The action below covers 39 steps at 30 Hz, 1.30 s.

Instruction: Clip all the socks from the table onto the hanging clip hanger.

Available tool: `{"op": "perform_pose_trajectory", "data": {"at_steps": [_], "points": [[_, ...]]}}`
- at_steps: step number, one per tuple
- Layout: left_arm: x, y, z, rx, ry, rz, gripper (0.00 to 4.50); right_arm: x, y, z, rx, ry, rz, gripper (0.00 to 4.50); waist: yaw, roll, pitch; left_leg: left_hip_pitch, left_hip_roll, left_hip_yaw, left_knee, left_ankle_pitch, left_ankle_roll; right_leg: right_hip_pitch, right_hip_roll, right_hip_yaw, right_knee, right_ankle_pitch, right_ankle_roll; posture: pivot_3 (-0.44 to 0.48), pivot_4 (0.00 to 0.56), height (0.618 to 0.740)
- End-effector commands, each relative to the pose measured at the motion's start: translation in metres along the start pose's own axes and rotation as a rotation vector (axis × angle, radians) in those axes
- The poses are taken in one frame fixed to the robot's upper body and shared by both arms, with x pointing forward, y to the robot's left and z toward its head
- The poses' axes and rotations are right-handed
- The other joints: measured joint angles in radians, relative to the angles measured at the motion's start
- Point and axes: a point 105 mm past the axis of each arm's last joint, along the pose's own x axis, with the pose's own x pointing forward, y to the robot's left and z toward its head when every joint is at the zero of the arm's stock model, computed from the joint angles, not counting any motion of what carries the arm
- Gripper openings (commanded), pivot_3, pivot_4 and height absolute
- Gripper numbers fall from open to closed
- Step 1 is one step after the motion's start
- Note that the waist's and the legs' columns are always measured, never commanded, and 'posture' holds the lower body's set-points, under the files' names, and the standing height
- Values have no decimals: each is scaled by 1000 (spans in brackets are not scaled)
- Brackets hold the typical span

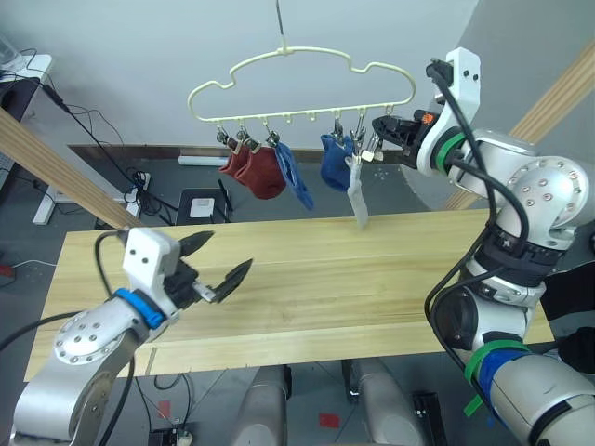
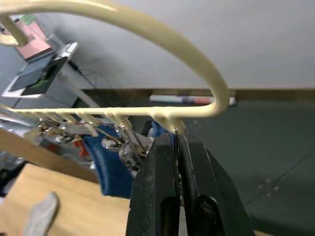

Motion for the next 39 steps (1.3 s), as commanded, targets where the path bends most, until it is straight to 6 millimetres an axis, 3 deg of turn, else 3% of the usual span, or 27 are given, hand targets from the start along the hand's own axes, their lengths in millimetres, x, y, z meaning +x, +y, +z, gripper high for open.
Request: {"op": "perform_pose_trajectory", "data": {"at_steps": [1, 9, 19, 22, 25, 29, 35, 39], "points": [[-3, -1, 11, 50, -49, -3, 4500, -7, -3, 10, -77, -14, -2, 18, 3, 1, 0, 0, -1, 0, 0, 0, 0, 0, 0, 0, 0, 0, 0, 20, 384, 740], [1, -3, 15, 63, -64, -15, 4500, -8, -9, 25, -296, -99, -63, 18, -5, 0, 0, 0, 0, 1, 0, 0, 0, 0, 0, 0, 0, 0, 0, 16, 376, 740], [-8, 17, 3, 75, -12, 27, 4500, -13, 1, 14, -142, 36, 136, 18, -2, 0, 0, 0, 0, -1, 0, 0, 0, 0, 0, 0, 0, 0, 0, 20, 369, 740], [-16, 31, -11, 72, 39, 84, 4500, -16, 2, 10, -124, 65, 169, 18, -3, 0, 0, 0, 0, 0, 0, 0, 0, 0, 0, 0, 0, 0, 0, 22, 366, 740], [-33, 69, -44, 39, 148, 278, 4500, -15, -1, 8, -104, 58, 159, 18, -4, 0, 0, 0, 0, 0, -1, 0, 0, 0, 0, 1, 0, 0, 0, 25, 368, 740], [-42, 101, -64, -14, 209, 451, 4500, -15, -2, 7, -98, 58, 145, 18, -5, 0, 0, 0, 0, 0, -1, 0, 0, 0, 0, 1, 0, 0, 0, 18, 372, 740], [-44, 119, -79, -115, 254, 571, 4500, -15, -3, 8, -100, 57, 135, 18, -2, 0, 0, -1, -1, -2, 1, 0, 0, 0, -1, -1, 0, 0, 0, 10, 375, 740], [-46, 129, -107, -362, 321, 610, 4500, -14, -2, 9, -94, 52, 139, 18, -5, 0, 0, -1, 0, -2, 0, 0, 0, -1, -1, -1, 0, 0, 0, 11, 374, 740]]}}
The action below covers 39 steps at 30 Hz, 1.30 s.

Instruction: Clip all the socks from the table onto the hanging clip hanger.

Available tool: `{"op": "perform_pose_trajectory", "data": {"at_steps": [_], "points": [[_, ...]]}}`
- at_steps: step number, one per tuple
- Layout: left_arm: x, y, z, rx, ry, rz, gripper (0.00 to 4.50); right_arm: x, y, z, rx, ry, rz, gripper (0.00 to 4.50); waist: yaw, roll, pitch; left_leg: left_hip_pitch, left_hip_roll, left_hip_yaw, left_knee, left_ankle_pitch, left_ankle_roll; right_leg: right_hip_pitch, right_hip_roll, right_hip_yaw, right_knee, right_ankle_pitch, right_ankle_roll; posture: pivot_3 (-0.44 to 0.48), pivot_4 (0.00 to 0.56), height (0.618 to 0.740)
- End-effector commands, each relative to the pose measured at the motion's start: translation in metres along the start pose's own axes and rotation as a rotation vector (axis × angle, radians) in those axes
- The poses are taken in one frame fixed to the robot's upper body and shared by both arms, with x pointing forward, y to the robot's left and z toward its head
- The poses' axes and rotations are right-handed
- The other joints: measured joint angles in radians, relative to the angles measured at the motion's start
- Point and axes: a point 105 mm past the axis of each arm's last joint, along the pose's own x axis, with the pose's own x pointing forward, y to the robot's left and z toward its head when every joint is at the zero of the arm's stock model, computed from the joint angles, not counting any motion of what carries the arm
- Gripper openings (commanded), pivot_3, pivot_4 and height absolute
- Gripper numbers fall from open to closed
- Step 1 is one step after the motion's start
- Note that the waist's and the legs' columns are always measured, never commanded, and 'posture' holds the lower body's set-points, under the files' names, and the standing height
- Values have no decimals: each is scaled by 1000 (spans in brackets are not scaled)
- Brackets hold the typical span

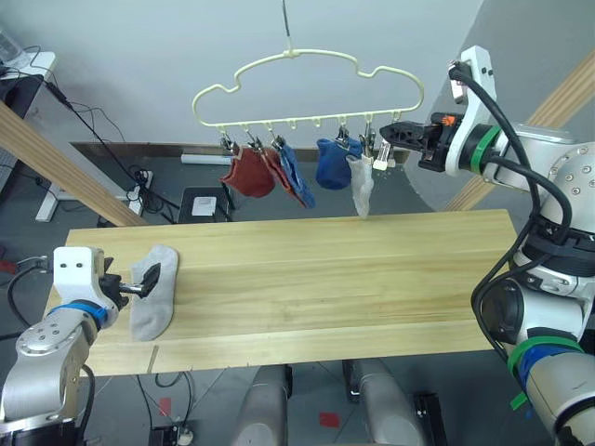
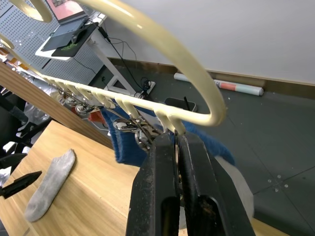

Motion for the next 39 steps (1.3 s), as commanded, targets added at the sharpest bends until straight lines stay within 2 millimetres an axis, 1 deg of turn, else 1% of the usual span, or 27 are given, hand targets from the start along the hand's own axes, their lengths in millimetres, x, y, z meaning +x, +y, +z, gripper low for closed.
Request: {"op": "perform_pose_trajectory", "data": {"at_steps": [1, 4, 7, 13, 19, 23, 26, 28, 30, 33, 34, 39], "points": [[-1, 19, -23, -149, 94, 43, 4500, -3, 0, 5, -6, -26, -7, 18, -2, 0, 0, 0, 0, 0, 0, 0, 0, 0, 0, 0, 0, 0, 0, 9, 374, 740], [2, 28, -29, -137, 122, 64, 4500, -2, 1, 6, -9, -28, -7, 18, -3, 0, 0, 0, 0, 1, 0, 0, 0, 0, 0, 1, 0, 0, 0, 7, 376, 740], [6, 30, -35, -199, 154, 54, 4500, -1, 2, 6, -10, -28, 0, 18, 2, 0, 0, 0, 0, 0, 0, 0, 0, 0, 0, 0, 0, 0, 0, 8, 380, 740], [15, 18, -48, -323, 212, -27, 4500, 0, 5, 7, -5, -25, 18, 18, -1, 0, 0, 0, 0, 0, 0, 0, 0, 0, 0, 0, 0, 0, 0, 5, 381, 740], [21, 12, -58, -305, 249, -100, 4500, 1, 7, 8, 2, -24, 24, 18, -1, 0, 0, 0, 0, 0, 0, 0, 0, 0, 0, 1, 0, 0, 0, 2, 380, 740], [27, 4, -57, -285, 244, -146, 4500, 2, 7, 7, 3, -23, 23, 18, 0, 0, 0, 1, 0, 0, 0, 0, 0, 0, -1, 1, 1, 0, 0, 2, 381, 740], [31, -3, -54, -285, 234, -185, 3923, 3, 8, 7, 5, -24, 25, 0, -1, 0, 0, 1, 0, 0, 0, 0, 0, 0, -1, 1, 2, 0, 0, 2, 379, 740], [32, -6, -52, -279, 228, -197, 3426, 3, 8, 7, 3, -24, 24, 0, -1, 0, 0, 1, 0, 0, 0, 0, 0, 0, -1, 1, 2, 0, 0, 3, 378, 740], [34, -7, -49, -278, 223, -196, 3029, 3, 8, 7, 1, -24, 24, 0, -1, 0, 0, 1, 0, 0, 0, 0, 0, 0, -1, 1, 1, 0, 0, 5, 376, 740], [34, -8, -47, -273, 217, -199, 2578, 4, 8, 6, 5, -26, 23, 0, -1, 0, 0, 1, 0, 0, 0, 0, 0, 0, -1, 1, 1, 0, 0, 6, 376, 740], [33, -8, -47, -272, 216, -201, 2357, 4, 8, 6, 7, -26, 24, 0, -1, 0, 0, 1, 0, 0, 0, 0, 0, 0, -1, 1, 1, 0, 0, 6, 376, 740], [28, -11, -39, -262, 198, -215, 1565, 4, 8, 6, 6, -29, 22, 0, -2, 0, 0, 1, 0, 0, 0, 0, 0, 0, -1, 3, 1, 0, 0, 10, 370, 740]]}}
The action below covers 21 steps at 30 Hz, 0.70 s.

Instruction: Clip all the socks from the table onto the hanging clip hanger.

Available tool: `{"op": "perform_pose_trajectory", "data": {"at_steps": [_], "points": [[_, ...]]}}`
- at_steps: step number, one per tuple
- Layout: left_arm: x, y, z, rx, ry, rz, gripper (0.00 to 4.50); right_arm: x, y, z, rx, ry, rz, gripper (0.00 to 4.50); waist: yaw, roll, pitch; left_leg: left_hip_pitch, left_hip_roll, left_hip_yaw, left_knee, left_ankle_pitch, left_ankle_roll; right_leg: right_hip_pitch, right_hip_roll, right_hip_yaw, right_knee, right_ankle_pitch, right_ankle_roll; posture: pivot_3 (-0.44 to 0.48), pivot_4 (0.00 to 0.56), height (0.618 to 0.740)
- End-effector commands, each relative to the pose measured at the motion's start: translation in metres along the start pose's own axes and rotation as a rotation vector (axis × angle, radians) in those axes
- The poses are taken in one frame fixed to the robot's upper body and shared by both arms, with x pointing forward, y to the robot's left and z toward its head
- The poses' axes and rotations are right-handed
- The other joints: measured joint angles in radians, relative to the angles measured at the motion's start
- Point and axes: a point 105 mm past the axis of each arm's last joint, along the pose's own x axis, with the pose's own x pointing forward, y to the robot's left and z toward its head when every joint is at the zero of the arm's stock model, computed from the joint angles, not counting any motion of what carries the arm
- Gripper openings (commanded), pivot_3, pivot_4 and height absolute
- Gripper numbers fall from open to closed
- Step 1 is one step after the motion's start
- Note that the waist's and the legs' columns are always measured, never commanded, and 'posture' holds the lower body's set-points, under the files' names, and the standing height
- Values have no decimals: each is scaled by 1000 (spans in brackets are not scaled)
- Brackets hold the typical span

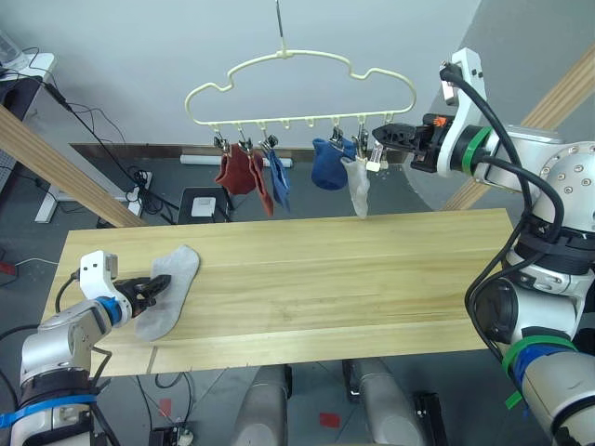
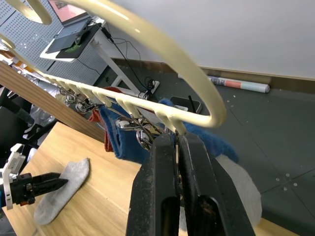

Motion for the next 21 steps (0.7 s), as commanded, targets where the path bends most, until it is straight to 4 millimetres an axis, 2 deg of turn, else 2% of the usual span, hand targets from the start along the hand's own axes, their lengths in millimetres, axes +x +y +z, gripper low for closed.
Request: {"op": "perform_pose_trajectory", "data": {"at_steps": [1, 7, 11, 13, 14, 16, 21], "points": [[-4, -3, 0, -1, 0, -11, 1367, -3, 3, 8, -19, -36, 2, 0, 1, 0, 0, 0, 0, 0, 0, 0, 0, 0, 0, 0, 0, 0, 0, 14, 366, 740], [-5, -16, 7, 31, -12, -48, 20, -2, 4, 8, -19, -41, 9, 0, 1, 0, 0, 0, 0, -1, 0, 0, 0, 0, 0, 0, 0, 0, 0, 18, 357, 740], [-6, -21, 11, 41, -22, -60, 20, -2, 4, 7, -19, -40, 9, 0, 1, 0, 0, -1, 0, 0, 0, 0, 0, 0, 0, 0, -1, 0, 0, 20, 356, 740], [-7, -28, 21, 59, -47, -87, 20, -2, 4, 7, -18, -41, 7, 0, 1, 0, 0, -1, 0, 0, 0, 0, 0, 0, 0, 0, -1, 0, 0, 20, 353, 740], [-12, -40, 31, 79, -66, -152, 20, -2, 3, 7, -18, -41, 6, 0, 1, 0, 0, -1, 0, -1, 0, 0, 0, 0, 0, 0, -1, 0, 0, 20, 353, 740], [-28, -76, 57, 122, -102, -354, 20, -3, 3, 6, -22, -37, 8, 0, 2, 0, 0, -1, 0, -1, 0, 0, 0, 0, 0, 0, -1, 0, 0, 20, 353, 740], [-46, -105, 71, 170, -67, -506, 20, -3, 1, 5, -22, -40, 5, 0, 1, 0, 0, -3, 0, -2, 1, 0, 0, -1, 0, -2, -1, 0, 0, 21, 348, 740]]}}
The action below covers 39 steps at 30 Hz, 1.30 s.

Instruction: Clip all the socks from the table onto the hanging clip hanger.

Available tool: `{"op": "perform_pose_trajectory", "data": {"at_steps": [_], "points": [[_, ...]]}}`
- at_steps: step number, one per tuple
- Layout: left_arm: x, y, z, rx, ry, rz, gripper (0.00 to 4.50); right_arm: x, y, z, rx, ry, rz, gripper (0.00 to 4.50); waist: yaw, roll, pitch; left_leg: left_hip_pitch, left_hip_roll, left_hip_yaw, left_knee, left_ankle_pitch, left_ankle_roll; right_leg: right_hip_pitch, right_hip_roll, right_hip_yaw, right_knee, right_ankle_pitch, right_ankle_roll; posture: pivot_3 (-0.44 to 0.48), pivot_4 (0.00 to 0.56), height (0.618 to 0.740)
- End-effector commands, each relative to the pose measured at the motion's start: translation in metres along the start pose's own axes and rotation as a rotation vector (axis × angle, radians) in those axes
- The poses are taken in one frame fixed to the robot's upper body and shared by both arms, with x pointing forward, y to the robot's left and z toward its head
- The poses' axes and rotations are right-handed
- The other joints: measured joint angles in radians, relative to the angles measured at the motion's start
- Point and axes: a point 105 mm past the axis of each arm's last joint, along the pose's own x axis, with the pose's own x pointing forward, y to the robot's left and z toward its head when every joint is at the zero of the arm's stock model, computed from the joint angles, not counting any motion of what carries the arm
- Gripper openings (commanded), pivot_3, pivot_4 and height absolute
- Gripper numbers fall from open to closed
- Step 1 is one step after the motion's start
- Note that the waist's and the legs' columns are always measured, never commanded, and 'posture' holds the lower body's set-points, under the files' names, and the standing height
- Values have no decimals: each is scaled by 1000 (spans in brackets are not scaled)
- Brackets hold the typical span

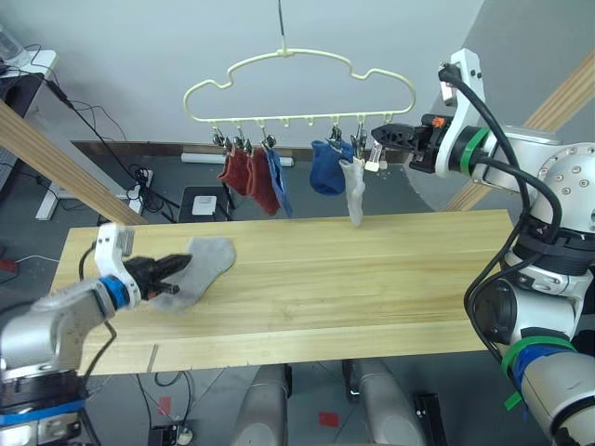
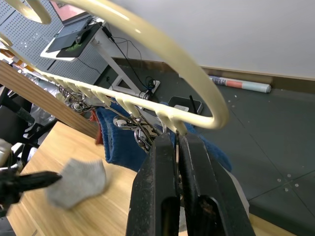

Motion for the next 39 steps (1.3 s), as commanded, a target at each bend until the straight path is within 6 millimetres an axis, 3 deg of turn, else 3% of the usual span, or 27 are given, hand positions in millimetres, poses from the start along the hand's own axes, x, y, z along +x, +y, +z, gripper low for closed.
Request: {"op": "perform_pose_trajectory", "data": {"at_steps": [1, 9, 12, 15, 18, 31, 39], "points": [[-4, -17, 5, -2, 24, -89, 20, -5, 1, 6, -21, -34, 4, 0, -2, 0, 0, 0, 0, 1, 0, 0, 0, 0, 0, 0, 0, 0, 0, 21, 348, 740], [-3, -73, 19, 141, 125, -380, 20, -4, -1, 4, -13, -31, 7, 0, -4, 0, 0, 0, 0, 2, 0, 0, 0, 0, 0, -1, -1, 0, 0, 16, 351, 740], [-1, -100, 37, 183, 96, -518, 20, -6, -1, 4, 9, -24, 25, 0, -1, 0, 0, 0, 0, 2, 1, 0, 0, 0, 0, -1, 0, 0, 0, 9, 355, 740], [0, -107, 44, 190, 82, -555, 20, -7, -1, 5, 23, -23, 34, 0, -2, 0, 0, 0, 0, 3, 1, 0, 0, 0, 1, -2, 0, 0, 0, 5, 354, 740], [6, -124, 74, 206, 2, -660, 20, -14, 0, 9, 82, -9, 100, 0, 0, 0, 0, 0, 0, 4, 1, 0, 0, 0, 1, -2, 0, 0, 0, -17, 351, 740], [15, -147, 117, 166, -113, -800, 20, -17, -2, 12, 200, -11, 150, 0, -14, 0, 0, -2, 0, 5, 3, 0, 0, 0, 1, -3, 0, 0, 0, -26, 357, 740], [22, -156, 116, 150, -129, -857, 20, -16, 0, 17, 280, -44, 204, 0, -22, 0, 0, -2, 0, 6, 3, 1, -1, -1, 1, -3, 2, 0, 0, -40, 356, 740]]}}
